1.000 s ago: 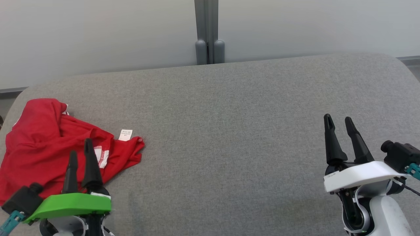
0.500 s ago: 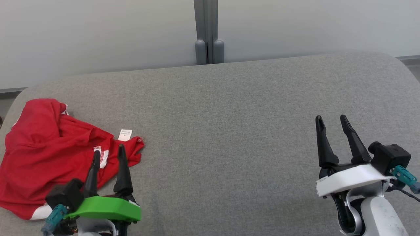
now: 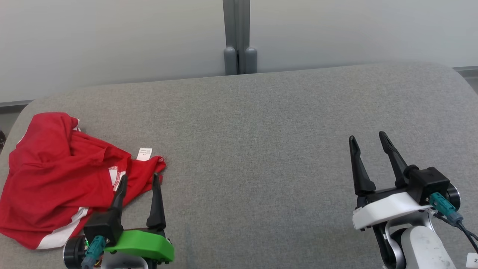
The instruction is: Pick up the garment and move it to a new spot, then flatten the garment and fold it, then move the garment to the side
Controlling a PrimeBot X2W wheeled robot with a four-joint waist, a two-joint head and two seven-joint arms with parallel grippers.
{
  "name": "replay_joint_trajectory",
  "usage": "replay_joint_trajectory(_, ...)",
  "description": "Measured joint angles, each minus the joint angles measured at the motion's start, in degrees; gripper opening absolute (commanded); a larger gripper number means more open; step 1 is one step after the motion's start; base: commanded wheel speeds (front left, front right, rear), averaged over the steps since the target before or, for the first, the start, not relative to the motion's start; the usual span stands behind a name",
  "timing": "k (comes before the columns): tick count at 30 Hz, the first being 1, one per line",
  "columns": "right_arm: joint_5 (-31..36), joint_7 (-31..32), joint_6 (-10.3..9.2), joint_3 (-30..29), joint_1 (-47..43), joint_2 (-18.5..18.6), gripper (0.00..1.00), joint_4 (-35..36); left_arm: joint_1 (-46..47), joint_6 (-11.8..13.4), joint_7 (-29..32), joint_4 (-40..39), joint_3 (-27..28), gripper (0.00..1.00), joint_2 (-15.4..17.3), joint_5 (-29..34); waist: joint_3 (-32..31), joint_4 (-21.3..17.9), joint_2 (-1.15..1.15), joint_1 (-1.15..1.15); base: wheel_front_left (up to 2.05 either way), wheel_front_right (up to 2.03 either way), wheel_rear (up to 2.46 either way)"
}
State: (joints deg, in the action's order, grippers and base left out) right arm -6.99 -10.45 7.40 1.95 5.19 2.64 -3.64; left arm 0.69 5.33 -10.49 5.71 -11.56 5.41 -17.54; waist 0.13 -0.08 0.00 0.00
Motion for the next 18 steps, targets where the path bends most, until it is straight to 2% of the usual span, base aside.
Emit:
replay_joint_trajectory(12, 5.64, -1.46, 0.08, 1.24, -0.21, 0.02, 1.00, -1.49, -0.30, 1.48, -1.46, 0.60, -1.79, 1.00, 0.33, 4.05, -0.17, 0.07, 0.00, 0.00, 0.00, 0.00, 0.00)
replay_joint_trajectory(15, 3.58, -1.78, 0.08, 0.80, -0.26, 0.01, 1.00, -1.69, -0.31, 0.68, -1.79, -0.30, -1.47, 1.00, -0.03, 3.89, -0.22, 0.07, 0.00, 0.00, 0.00, 0.00, 0.00)
replay_joint_trajectory(18, -1.22, -2.13, 0.08, -0.51, -0.52, 0.08, 1.00, -2.29, -0.51, -0.83, -2.23, -1.14, 0.01, 1.00, -1.10, 2.78, -0.32, 0.08, 0.00, 0.00, 0.00, 0.00, 0.00)
